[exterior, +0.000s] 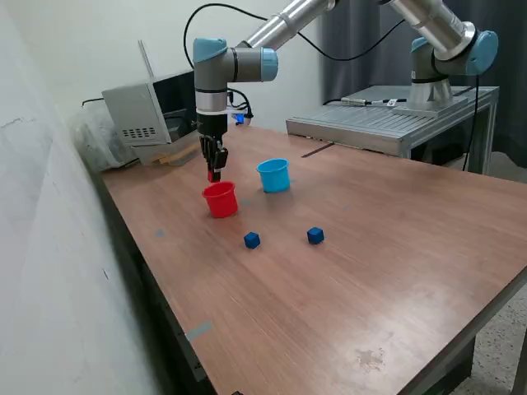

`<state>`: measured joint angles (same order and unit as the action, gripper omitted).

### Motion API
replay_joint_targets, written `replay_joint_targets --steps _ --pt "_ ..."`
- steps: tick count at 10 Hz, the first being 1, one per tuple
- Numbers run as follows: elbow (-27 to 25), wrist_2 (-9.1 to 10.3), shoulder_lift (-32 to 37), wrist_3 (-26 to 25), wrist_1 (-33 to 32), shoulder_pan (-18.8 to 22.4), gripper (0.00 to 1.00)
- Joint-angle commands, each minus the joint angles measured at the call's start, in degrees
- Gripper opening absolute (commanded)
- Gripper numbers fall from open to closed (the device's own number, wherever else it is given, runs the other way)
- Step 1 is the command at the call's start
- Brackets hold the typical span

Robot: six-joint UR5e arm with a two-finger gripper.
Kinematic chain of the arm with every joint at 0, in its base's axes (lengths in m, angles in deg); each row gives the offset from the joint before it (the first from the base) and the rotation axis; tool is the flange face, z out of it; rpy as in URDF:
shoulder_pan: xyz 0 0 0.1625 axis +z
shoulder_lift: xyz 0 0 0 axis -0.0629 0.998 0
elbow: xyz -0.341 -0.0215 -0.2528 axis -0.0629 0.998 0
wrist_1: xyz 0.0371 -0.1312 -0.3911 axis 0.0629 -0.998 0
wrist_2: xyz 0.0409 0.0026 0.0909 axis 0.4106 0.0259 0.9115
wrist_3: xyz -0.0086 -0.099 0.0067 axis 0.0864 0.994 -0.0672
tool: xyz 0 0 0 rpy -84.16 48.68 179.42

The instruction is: Place red objects in the red bin, and blue objects in the blue bin.

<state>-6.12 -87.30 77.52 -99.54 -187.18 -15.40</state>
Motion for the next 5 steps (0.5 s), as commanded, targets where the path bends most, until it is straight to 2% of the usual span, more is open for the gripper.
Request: replay_joint_targets --steps 1,4,5 --pt "-0.24 -0.86 -0.24 -0.16 1.13 -1.83 0.00" --pt "-0.06 -0.34 -0.68 0.37 1.41 -1.83 0.00" --pt "0.11 -0.33 -0.85 0.46 1.41 -1.83 1.00"
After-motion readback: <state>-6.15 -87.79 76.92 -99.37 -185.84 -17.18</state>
